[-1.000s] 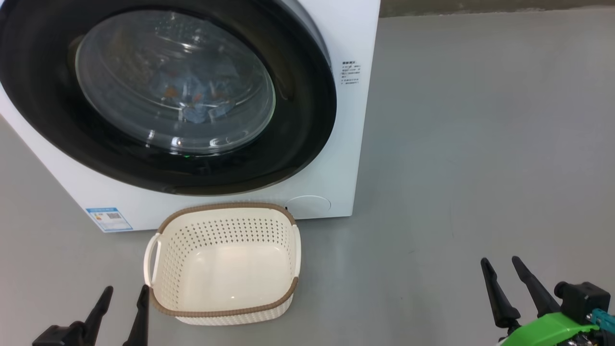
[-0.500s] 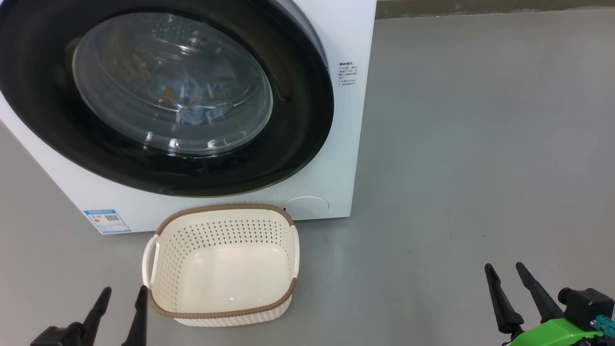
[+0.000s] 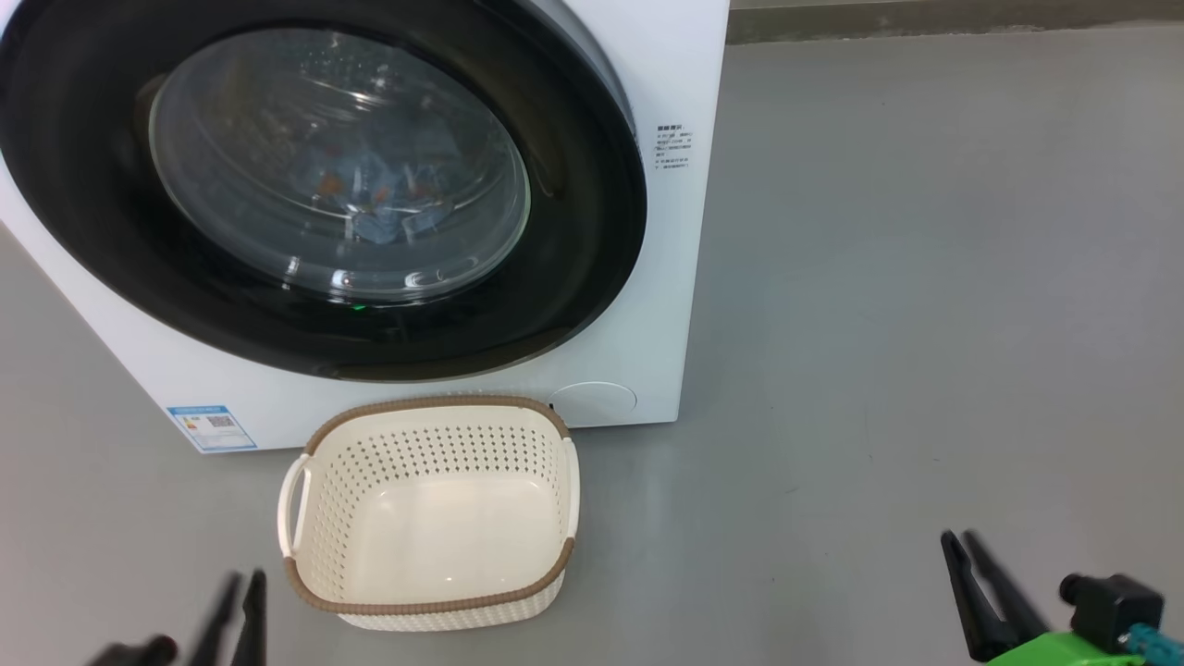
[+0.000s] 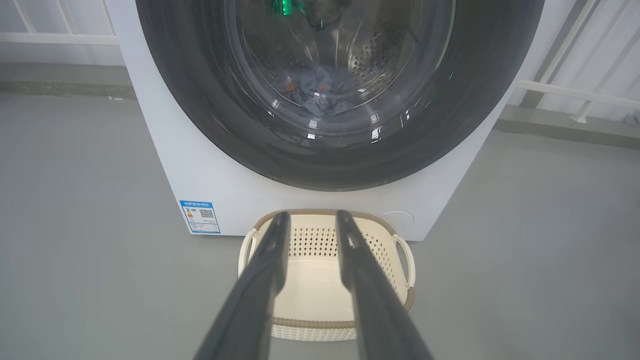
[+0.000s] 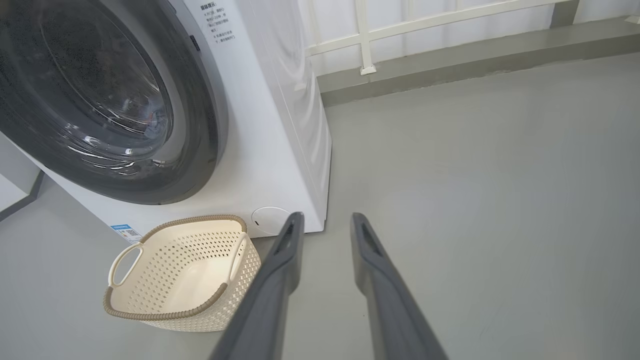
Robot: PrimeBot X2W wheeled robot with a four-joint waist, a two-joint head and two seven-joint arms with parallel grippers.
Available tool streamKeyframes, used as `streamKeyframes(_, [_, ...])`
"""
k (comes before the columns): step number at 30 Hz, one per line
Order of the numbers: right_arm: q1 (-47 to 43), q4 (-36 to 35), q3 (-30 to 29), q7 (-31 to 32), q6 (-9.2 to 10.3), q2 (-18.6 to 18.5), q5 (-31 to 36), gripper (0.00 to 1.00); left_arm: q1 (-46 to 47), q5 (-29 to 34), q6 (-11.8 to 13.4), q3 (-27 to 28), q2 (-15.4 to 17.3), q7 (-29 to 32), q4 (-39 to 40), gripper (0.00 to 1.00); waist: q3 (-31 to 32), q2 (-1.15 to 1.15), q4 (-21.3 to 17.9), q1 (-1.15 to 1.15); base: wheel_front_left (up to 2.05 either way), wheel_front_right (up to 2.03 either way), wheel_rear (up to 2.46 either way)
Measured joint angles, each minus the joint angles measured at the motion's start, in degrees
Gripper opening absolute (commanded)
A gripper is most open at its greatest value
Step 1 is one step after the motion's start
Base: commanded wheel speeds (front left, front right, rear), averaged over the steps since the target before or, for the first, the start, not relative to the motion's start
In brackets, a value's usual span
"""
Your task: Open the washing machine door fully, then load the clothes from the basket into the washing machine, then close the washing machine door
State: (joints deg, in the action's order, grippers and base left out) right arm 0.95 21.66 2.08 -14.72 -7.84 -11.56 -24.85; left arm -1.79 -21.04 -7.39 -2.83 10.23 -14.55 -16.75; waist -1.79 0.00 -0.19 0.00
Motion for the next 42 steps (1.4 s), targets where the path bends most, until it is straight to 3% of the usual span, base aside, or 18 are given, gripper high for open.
streamKeyframes(4, [-0.6,1.5,0.3,0.3,0.0,1.2,-0.5,0.0,-0.9,-0.8,0.0,-0.6,-1.8,0.5,-1.5,0.0,0.0,0.0,0.0,0.0,0.0,0.0,0.0])
streamKeyframes(42, [-0.6,-0.4,-2.6,6.6,0.0,3.3,-19.9,0.0,-0.3,-21.3,0.0,1.6,-3.4,6.6,-1.1,0.0,0.5,0.0,0.1,0.01,0.0,0.0,0.0])
